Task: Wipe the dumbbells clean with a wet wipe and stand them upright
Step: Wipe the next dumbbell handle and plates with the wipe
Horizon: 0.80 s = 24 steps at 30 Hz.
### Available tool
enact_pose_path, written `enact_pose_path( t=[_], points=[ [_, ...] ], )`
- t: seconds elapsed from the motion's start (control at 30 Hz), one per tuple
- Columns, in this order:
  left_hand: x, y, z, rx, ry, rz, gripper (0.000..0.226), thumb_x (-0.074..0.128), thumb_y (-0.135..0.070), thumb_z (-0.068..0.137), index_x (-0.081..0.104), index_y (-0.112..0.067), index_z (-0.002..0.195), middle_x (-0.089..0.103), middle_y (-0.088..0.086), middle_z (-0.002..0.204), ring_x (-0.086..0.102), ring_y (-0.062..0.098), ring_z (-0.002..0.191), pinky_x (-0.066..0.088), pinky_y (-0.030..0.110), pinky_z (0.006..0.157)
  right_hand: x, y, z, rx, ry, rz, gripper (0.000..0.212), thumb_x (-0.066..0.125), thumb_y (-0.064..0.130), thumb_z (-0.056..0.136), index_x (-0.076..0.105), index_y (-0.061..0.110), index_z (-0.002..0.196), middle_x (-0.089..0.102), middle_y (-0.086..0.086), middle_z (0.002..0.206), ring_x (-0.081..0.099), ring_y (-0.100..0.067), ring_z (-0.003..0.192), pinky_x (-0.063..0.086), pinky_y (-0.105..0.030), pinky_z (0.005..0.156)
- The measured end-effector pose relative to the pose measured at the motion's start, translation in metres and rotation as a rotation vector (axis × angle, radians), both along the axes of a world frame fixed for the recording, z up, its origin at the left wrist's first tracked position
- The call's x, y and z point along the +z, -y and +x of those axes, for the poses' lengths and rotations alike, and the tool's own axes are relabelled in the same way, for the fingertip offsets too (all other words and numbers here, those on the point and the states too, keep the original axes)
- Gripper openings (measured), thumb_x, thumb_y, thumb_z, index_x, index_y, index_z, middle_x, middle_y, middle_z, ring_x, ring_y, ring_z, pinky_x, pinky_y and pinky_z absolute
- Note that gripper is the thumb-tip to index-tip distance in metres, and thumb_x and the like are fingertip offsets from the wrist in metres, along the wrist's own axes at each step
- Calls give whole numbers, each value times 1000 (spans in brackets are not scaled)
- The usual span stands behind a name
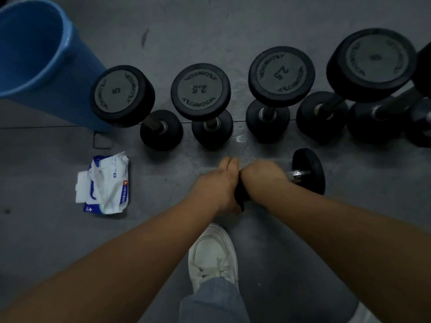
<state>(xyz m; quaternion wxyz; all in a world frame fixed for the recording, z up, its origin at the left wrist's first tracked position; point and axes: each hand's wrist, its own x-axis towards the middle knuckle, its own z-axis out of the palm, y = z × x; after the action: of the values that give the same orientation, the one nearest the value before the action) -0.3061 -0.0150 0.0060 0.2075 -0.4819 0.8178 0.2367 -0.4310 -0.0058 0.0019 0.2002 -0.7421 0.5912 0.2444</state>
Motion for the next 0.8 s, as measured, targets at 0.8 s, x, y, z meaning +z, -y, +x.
enact_pose_path(
  t=[0.8],
  points=[
    [-3, -5, 2, 10, -28, -23, 117, 88, -40, 58, 16, -16, 148, 21, 1, 154, 58, 33, 114, 47, 38, 80, -9, -63, -1, -203, 184, -312, 48, 38, 23, 98, 37, 20, 146, 46, 3, 146, 35, -28, 134, 23, -44, 109]
  ],
)
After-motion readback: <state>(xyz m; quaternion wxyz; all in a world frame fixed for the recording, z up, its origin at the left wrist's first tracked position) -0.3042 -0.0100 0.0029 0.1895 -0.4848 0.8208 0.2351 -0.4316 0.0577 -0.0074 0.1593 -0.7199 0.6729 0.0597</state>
